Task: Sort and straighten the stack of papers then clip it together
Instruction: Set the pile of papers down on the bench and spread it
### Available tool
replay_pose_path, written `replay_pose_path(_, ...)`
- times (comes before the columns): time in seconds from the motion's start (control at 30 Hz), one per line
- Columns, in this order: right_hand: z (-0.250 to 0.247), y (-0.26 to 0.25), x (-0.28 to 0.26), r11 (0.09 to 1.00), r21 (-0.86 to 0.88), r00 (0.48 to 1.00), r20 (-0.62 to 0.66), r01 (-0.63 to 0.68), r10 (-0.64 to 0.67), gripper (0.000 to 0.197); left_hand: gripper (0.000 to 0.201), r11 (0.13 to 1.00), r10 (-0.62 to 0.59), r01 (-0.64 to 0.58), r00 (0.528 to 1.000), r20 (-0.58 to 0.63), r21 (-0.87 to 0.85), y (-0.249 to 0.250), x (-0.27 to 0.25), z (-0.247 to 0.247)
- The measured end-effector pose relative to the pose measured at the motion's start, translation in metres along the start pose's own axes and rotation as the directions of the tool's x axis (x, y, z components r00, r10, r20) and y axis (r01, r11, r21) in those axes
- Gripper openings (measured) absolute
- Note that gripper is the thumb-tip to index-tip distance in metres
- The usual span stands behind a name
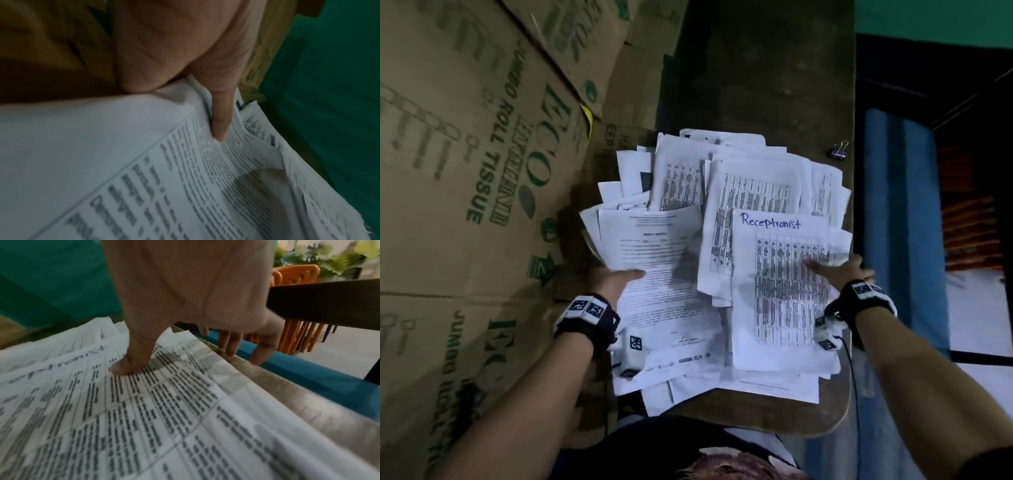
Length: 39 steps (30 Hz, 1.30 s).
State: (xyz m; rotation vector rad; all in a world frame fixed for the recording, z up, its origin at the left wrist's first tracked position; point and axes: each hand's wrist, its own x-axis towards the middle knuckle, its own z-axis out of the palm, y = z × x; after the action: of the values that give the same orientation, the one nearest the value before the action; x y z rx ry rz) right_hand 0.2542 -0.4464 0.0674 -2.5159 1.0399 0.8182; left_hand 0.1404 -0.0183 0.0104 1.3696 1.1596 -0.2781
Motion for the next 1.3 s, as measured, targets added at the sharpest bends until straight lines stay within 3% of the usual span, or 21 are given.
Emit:
replay_pose_path(0.07,0.001,0.003,0.002,1.000,-0.001,0.999,0.035,0.022,-0.022,0.137,0.077,0.997,-0.071,0.071,0.997,0.042,0.012,-0.004,-0.001,0.003)
replay_pose_path(0.13,0.004,-0.003,0.003,0.993,0.103,0.996,0.054,0.062,-0.068,0.146,0.073,0.996,-0.022,0.022,1.000,0.000,0.083,-0.004,-0.004,0.013)
replay_pose_path(0.23,-0.004,-0.007,0.009,0.975,0.209,0.992,0.088,0.074,-0.094,0.129,0.074,0.982,-0.001,0.008,0.999,-0.036,0.191,-0.001,-0.015,0.025)
replay_pose_path(0.33,-0.024,0.000,0.019,0.964,0.235,0.961,0.214,0.122,-0.174,0.091,0.037,0.998,-0.022,0.016,0.995,0.093,0.062,0.006,-0.033,0.026)
replay_pose_path(0.4,-0.035,0.005,0.027,0.952,0.279,0.948,0.248,0.127,-0.199,0.100,0.017,0.998,-0.056,0.063,0.973,0.224,-0.024,0.011,-0.044,0.021)
replay_pose_path(0.47,-0.040,0.005,0.029,0.942,0.301,0.943,0.247,0.146,-0.225,0.114,0.011,0.996,-0.054,0.073,0.958,0.280,-0.057,0.014,-0.047,0.019)
replay_pose_path(0.57,-0.039,0.000,0.032,0.922,0.361,0.930,0.270,0.143,-0.250,0.103,0.068,0.992,-0.103,0.119,0.944,0.314,-0.034,0.009,-0.044,0.026)
replay_pose_path(0.6,-0.039,-0.002,0.031,0.918,0.377,0.926,0.287,0.125,-0.244,0.093,0.074,0.992,-0.107,0.124,0.939,0.326,-0.034,0.007,-0.049,0.032)
replay_pose_path(0.7,-0.036,-0.007,0.029,0.932,0.340,0.914,0.326,0.124,-0.240,0.069,0.072,0.992,-0.076,0.099,0.963,0.258,-0.080,0.002,-0.056,0.052)
replay_pose_path(0.8,-0.030,-0.016,0.025,0.929,0.308,0.916,0.274,0.205,-0.293,0.056,0.059,1.000,0.024,-0.023,0.998,-0.066,0.019,-0.001,-0.061,0.067)
replay_pose_path(0.83,-0.028,-0.019,0.024,0.925,0.308,0.924,0.235,0.224,-0.302,0.054,0.050,0.992,0.068,-0.050,0.985,-0.157,0.115,0.001,-0.062,0.070)
replay_pose_path(0.9,-0.024,-0.018,0.027,0.908,0.327,0.926,0.179,0.262,-0.332,0.069,0.043,0.979,0.125,-0.084,0.966,-0.226,0.185,0.002,-0.064,0.072)
replay_pose_path(0.93,-0.026,-0.017,0.028,0.902,0.335,0.929,0.154,0.272,-0.337,0.070,0.044,0.980,0.120,-0.077,0.965,-0.233,0.184,0.004,-0.066,0.072)
replay_pose_path(1.0,-0.034,-0.009,0.029,0.898,0.358,0.943,0.111,0.257,-0.314,0.046,0.044,0.984,0.112,-0.069,0.957,-0.268,0.167,0.005,-0.061,0.061)
replay_pose_path(1.07,-0.046,0.005,0.038,0.893,0.375,0.953,0.069,0.251,-0.296,0.045,0.042,0.985,0.127,-0.093,0.960,-0.249,0.144,0.004,-0.049,0.043)
replay_pose_path(1.2,-0.056,0.034,0.045,0.888,0.401,0.950,0.112,0.225,-0.291,0.034,0.074,0.989,0.124,-0.113,0.985,-0.116,0.093,-0.007,-0.021,0.016)
replay_pose_path(1.3,-0.046,0.032,0.035,0.924,0.346,0.948,0.207,0.161,-0.243,0.043,0.054,0.994,0.073,-0.071,0.997,-0.018,0.082,0.008,-0.036,0.023)
